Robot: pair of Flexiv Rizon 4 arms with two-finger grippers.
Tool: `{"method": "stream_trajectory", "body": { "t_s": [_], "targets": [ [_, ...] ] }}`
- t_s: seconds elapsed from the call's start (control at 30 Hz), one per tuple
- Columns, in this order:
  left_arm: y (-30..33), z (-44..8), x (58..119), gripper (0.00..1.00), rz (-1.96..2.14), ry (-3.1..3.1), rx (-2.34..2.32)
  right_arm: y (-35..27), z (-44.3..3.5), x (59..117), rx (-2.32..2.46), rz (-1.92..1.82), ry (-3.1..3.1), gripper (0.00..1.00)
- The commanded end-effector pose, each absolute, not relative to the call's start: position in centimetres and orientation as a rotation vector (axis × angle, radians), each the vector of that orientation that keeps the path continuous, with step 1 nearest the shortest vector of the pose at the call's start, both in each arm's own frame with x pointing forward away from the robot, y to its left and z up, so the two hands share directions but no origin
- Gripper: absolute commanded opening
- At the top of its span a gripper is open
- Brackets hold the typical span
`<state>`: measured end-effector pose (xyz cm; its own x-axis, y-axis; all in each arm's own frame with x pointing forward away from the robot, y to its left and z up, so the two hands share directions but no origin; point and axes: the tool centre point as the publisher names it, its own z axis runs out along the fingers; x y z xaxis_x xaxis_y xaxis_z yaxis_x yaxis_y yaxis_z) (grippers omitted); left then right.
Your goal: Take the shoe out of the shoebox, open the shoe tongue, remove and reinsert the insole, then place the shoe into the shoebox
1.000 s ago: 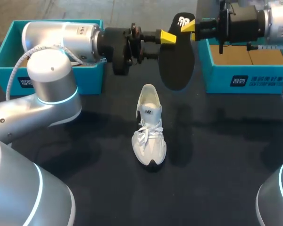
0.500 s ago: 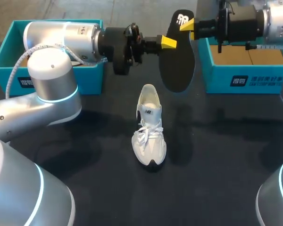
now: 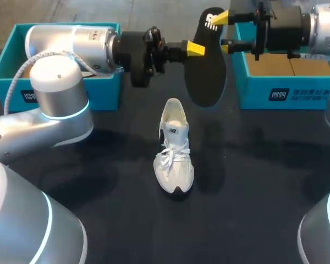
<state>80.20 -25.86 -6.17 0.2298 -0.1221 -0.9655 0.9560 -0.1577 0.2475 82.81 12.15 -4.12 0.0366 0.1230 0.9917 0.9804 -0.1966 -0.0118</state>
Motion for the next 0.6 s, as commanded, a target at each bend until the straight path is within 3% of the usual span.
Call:
{"method": "stream_trajectory", "body": {
  "t_s": [0.03, 0.6],
  "targets": [
    [-25.7, -6.2, 80.2, 0.00, -1.190, 0.877, 1.357, 10.6, -4.5, 80.9, -1.424, -1.318, -1.194, 1.00],
    [-25.8, -6.4, 81.6, 0.00, -1.184, 0.907, 1.335, 5.6, -5.4, 75.9, -1.347, -1.386, -1.343, 1.00]
  ]
}}
